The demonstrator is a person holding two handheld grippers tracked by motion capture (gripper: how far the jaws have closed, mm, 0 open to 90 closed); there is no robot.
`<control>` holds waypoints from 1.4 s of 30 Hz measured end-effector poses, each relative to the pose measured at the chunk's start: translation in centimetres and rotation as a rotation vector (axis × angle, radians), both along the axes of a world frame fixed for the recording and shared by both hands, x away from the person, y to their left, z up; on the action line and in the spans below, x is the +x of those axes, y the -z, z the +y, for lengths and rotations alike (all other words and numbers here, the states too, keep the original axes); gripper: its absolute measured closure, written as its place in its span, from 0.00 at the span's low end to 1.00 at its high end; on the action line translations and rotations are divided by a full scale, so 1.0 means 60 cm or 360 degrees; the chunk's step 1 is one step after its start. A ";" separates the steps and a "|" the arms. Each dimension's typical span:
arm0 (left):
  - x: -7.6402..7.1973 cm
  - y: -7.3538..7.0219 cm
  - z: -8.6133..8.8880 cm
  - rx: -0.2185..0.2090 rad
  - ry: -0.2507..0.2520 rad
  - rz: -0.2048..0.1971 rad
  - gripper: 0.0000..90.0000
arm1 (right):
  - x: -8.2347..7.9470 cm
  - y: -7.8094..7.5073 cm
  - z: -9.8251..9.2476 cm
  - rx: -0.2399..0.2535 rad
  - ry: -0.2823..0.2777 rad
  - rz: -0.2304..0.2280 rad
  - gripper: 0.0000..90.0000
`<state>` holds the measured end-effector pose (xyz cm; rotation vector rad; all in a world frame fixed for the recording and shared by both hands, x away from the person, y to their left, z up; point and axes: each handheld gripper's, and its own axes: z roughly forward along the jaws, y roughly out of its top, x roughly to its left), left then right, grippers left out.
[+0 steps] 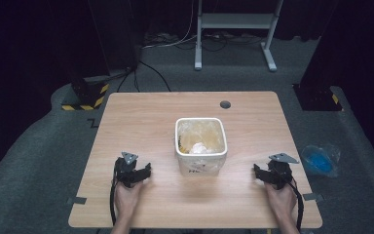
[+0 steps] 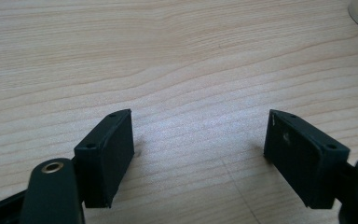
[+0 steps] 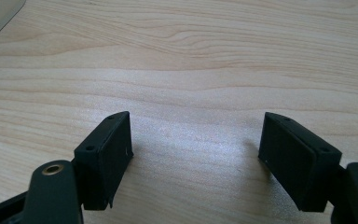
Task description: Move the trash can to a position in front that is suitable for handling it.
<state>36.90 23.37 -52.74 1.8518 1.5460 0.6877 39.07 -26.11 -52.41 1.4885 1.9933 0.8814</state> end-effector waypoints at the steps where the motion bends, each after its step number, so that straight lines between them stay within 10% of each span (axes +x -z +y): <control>1: 0.000 0.000 0.000 0.0000 0.0000 0.0000 0.27 | 0.000 0.000 0.000 0.0000 0.0000 0.0000 0.28; 42: 0.001 -0.003 -0.021 -0.0077 -0.0020 0.0003 0.26 | -0.001 -0.005 0.011 -0.0006 -0.0037 -0.0003 0.28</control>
